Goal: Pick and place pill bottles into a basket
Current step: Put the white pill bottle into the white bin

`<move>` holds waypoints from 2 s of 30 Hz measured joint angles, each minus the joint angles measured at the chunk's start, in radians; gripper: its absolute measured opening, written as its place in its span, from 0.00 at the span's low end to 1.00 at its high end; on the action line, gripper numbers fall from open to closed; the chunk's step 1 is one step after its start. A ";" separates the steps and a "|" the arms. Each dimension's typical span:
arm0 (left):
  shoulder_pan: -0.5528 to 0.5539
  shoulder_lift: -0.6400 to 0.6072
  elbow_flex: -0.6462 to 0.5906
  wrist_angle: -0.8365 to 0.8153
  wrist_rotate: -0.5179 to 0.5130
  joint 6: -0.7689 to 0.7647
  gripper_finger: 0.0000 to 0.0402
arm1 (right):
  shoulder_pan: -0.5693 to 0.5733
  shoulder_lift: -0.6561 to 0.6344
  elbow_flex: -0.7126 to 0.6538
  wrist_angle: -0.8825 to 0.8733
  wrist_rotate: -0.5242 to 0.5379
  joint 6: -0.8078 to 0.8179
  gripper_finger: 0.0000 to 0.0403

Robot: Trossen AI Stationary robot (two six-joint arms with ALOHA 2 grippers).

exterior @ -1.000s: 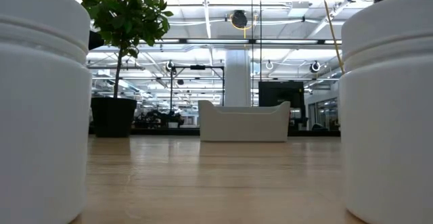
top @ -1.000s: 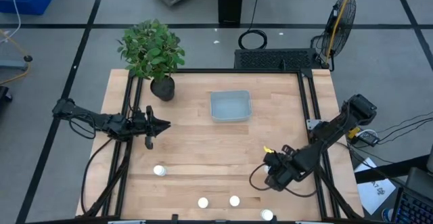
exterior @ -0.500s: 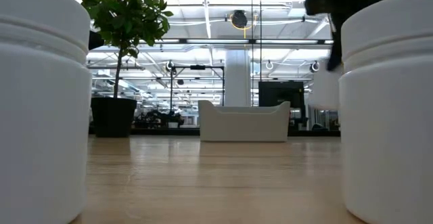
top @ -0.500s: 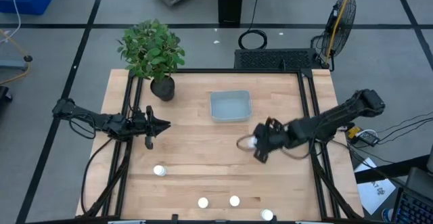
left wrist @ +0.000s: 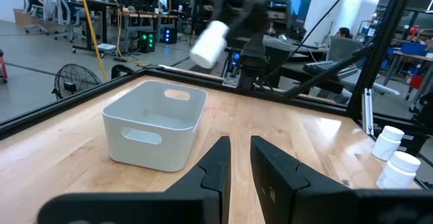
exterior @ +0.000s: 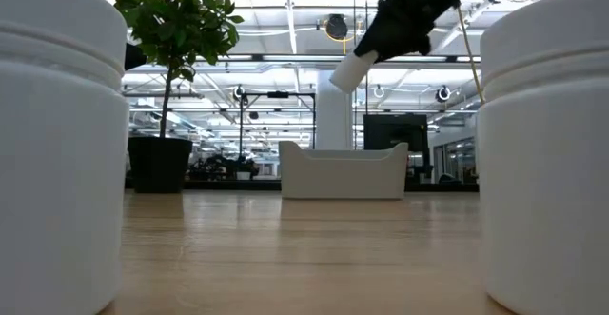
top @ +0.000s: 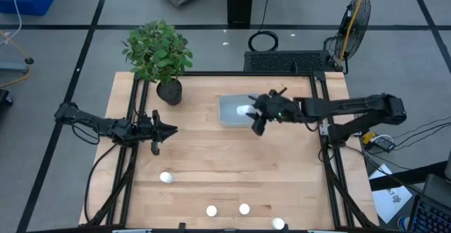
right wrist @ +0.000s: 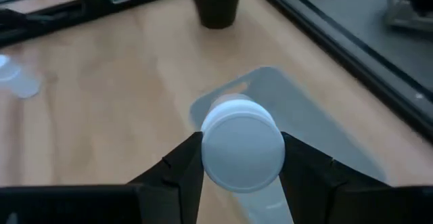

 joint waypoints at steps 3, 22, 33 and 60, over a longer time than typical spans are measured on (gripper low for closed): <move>0.000 0.000 0.000 0.000 0.000 0.000 0.15 | -0.062 0.020 0.000 0.039 -0.049 -0.030 0.38; 0.000 0.000 0.000 0.000 0.000 0.000 0.15 | -0.236 0.314 0.332 -0.324 -0.177 -0.103 0.37; 0.000 0.000 0.000 0.000 0.000 0.000 0.15 | -0.309 0.483 0.428 -0.458 -0.254 -0.126 0.37; 0.000 0.000 0.000 0.000 0.001 0.000 0.15 | -0.387 0.569 0.426 -0.463 -0.306 -0.163 0.42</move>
